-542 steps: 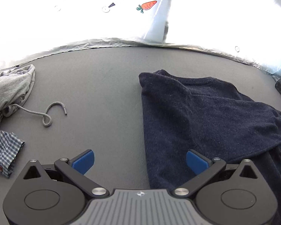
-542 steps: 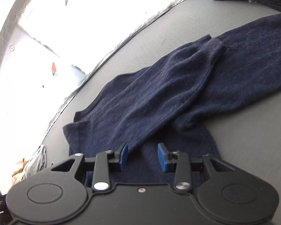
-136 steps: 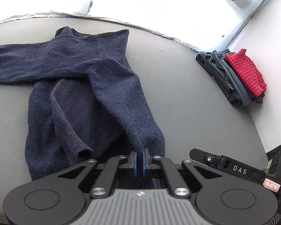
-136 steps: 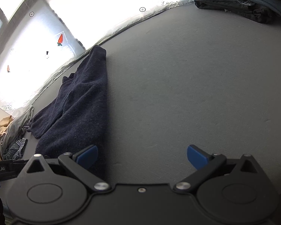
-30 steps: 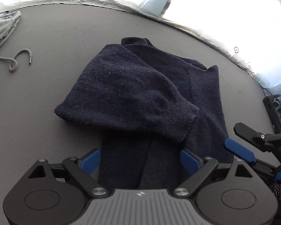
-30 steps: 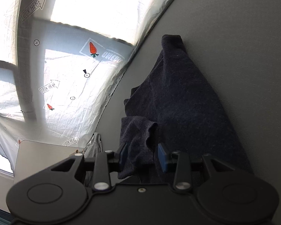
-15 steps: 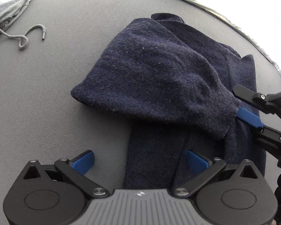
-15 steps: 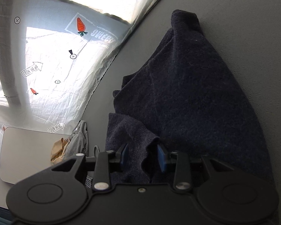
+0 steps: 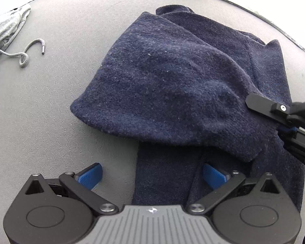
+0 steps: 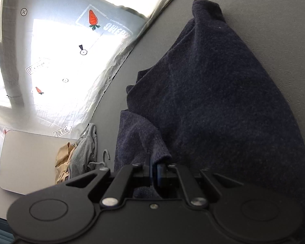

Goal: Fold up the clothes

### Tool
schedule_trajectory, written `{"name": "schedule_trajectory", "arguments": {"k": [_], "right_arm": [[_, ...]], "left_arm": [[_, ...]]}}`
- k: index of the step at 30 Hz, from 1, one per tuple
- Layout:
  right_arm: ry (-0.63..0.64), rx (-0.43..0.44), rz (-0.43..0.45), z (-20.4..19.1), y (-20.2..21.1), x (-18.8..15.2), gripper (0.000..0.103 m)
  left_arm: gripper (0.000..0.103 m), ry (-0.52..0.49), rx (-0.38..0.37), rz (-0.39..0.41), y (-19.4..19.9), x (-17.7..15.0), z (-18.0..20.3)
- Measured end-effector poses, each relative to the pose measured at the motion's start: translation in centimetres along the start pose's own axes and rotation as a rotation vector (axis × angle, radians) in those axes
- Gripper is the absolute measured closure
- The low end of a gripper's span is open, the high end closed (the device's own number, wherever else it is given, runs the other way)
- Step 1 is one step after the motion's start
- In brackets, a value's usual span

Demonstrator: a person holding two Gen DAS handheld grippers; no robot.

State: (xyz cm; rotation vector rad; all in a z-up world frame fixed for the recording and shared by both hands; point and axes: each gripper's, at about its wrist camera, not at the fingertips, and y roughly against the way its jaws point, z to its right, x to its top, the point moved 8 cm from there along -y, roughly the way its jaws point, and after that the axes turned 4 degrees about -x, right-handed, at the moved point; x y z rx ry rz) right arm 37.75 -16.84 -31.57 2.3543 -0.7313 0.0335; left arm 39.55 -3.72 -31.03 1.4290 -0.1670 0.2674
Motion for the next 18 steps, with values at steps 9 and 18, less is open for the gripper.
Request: {"name": "schedule_trajectory", "arguments": {"k": [9,18], "right_arm": [[0.075,-0.017,0.113,-1.1,7.1,-3.1,0.099],[0.067,-0.062,0.142,1.8,13.4,-7.9,0.099]], "left_arm": [[0.0,0.042,-0.039,-0.019,0.8,-0.9,-0.1],[0.0,0.033,-0.05,0.001,3.4,-7.9,1.5]]}}
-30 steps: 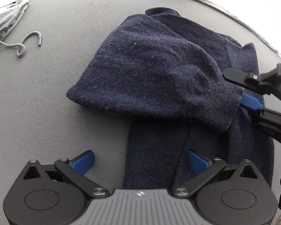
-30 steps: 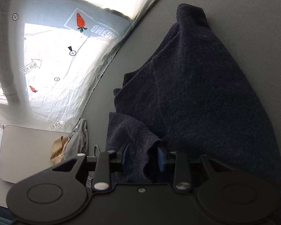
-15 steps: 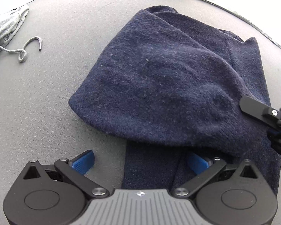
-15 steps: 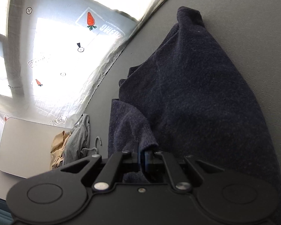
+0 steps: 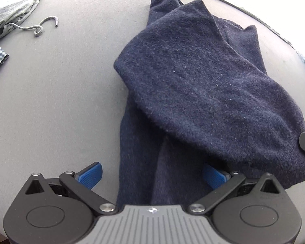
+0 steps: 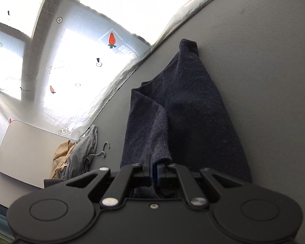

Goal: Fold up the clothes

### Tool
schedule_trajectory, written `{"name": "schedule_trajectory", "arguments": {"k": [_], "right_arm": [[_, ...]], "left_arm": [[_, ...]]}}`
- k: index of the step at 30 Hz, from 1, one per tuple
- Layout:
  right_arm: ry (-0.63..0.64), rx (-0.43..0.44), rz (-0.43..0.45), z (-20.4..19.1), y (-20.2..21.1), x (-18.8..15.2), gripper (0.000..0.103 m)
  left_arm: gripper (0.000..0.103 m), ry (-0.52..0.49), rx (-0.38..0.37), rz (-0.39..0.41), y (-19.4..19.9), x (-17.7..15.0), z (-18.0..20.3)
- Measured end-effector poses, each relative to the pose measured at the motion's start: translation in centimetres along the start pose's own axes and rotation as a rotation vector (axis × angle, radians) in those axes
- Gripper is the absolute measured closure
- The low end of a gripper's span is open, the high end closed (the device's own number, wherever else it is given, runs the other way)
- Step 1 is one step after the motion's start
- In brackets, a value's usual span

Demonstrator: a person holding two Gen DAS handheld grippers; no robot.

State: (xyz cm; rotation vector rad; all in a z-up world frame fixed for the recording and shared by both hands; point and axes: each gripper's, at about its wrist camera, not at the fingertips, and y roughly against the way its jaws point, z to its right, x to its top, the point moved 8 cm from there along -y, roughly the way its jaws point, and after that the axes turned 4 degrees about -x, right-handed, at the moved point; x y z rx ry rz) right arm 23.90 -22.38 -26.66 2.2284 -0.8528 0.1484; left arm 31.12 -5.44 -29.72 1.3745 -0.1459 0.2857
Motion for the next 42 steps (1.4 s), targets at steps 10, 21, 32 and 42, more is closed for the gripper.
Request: {"name": "schedule_trajectory", "arguments": {"k": [10,21,32,42], "right_arm": [[-0.118,-0.021,-0.018,3.4,4.4,-5.3,0.099],[-0.241,-0.075,0.017,4.4,6.7,-10.2,0.099],[-0.297,-0.159,0.028,5.8,7.4,-14.1,0.099],[-0.019,-0.363,-0.008,3.6,7.3,-13.6,0.085]], "left_arm": [[0.0,-0.042,0.01,0.014,1.1,-6.6,0.8],[0.0,-0.102,-0.007,-0.022,1.7,-9.5,-0.7],[0.0,-0.192,-0.008,-0.043,1.8,-11.6,-1.9],[0.0,-0.242,-0.021,-0.041,2.4,-13.0,-2.7]]}}
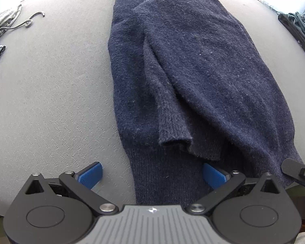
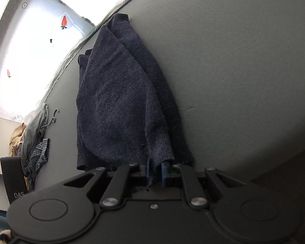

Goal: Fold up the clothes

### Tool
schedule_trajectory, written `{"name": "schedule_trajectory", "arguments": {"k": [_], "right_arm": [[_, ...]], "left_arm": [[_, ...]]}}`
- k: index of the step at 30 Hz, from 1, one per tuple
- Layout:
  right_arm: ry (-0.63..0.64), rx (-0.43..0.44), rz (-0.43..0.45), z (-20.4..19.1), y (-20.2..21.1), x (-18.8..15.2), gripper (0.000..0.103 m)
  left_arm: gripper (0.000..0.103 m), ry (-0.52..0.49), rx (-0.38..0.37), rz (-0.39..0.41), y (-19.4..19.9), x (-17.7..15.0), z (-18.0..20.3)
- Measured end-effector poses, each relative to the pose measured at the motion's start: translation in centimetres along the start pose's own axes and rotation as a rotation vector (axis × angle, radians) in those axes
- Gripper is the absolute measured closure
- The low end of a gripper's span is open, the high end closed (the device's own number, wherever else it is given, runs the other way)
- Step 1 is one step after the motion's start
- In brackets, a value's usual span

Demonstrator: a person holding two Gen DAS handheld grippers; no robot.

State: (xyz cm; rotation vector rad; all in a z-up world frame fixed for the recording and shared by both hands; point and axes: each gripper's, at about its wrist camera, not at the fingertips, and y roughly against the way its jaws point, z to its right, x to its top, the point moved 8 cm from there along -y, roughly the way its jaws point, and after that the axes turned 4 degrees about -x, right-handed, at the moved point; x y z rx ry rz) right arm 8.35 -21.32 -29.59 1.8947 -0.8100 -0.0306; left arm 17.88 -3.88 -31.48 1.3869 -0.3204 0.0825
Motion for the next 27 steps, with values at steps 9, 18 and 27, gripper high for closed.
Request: {"name": "schedule_trajectory", "arguments": {"k": [9,18,27], "right_arm": [[0.111,-0.125,0.049,0.2,1.2,1.8,0.071],[0.08,-0.076,0.076,0.6,0.6,3.6,0.06],[0.12,-0.071,-0.018,0.4,-3.0,4.1,0.059]], "left_arm": [[0.0,0.098,-0.105,0.043,2.4,-1.1,-1.9],[0.0,0.168,-0.152,0.118,3.2,-0.5,-2.7],[0.0,0.171,-0.128,0.063,1.3,0.2,-2.6]]}}
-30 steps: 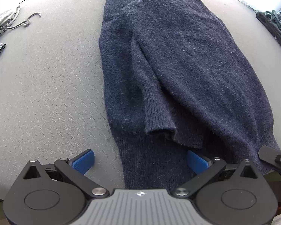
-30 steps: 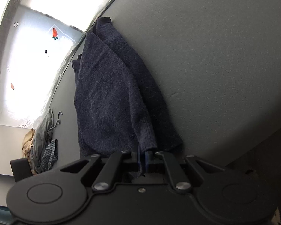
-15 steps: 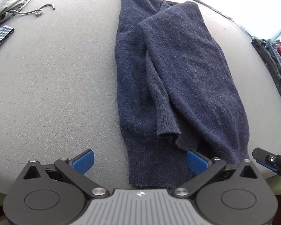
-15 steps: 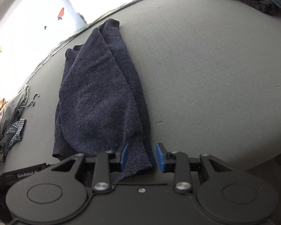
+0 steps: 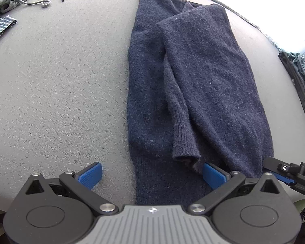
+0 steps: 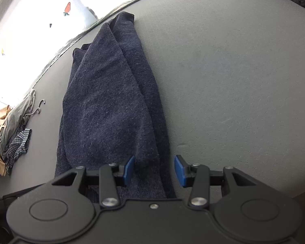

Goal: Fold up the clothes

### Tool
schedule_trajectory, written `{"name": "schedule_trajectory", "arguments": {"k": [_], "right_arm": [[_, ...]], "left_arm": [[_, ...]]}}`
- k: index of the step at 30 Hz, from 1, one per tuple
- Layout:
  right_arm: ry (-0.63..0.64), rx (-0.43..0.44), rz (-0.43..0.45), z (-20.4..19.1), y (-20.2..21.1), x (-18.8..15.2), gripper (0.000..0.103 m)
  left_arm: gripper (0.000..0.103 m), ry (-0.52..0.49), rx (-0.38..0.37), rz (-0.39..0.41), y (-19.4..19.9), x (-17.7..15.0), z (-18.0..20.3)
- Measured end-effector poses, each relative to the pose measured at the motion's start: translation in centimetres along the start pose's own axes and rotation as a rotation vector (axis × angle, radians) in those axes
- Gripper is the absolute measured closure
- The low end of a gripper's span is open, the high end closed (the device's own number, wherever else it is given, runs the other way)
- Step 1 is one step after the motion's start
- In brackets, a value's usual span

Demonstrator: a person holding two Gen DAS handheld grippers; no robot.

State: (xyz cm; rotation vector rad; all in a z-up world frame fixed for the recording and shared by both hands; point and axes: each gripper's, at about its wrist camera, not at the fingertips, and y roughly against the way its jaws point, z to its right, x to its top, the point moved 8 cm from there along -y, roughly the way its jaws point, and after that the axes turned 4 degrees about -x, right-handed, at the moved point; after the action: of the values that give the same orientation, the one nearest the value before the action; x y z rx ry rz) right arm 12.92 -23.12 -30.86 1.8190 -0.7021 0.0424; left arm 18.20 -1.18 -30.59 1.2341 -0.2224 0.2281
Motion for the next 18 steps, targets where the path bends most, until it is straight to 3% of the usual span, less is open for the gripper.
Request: {"name": "schedule_trajectory", "arguments": {"k": [5,13,16,17,18], "right_arm": [[0.049,-0.005,-0.009,-0.3,-1.2,0.7,0.058],[0.114,0.021,-0.034,-0.5,-2.7,1.6,0.053],[0.127,0.059,-0.047,-0.7,-2.9,1.7,0.058],[0.128,0.073,-0.053,-0.7,-3.0,1.8,0.06],[0.133,0.087,-0.061,-0.8,-3.0,1.8,0.063]], "left_arm": [[0.0,-0.055,0.046,-0.004,-0.5,0.2,0.7],[0.001,-0.079,0.057,0.028,-0.7,0.6,1.2],[0.016,-0.105,0.044,0.06,-0.2,0.7,1.8],[0.029,-0.122,0.032,0.069,0.0,0.8,2.1],[0.036,-0.138,0.014,0.071,0.1,0.7,2.6]]}}
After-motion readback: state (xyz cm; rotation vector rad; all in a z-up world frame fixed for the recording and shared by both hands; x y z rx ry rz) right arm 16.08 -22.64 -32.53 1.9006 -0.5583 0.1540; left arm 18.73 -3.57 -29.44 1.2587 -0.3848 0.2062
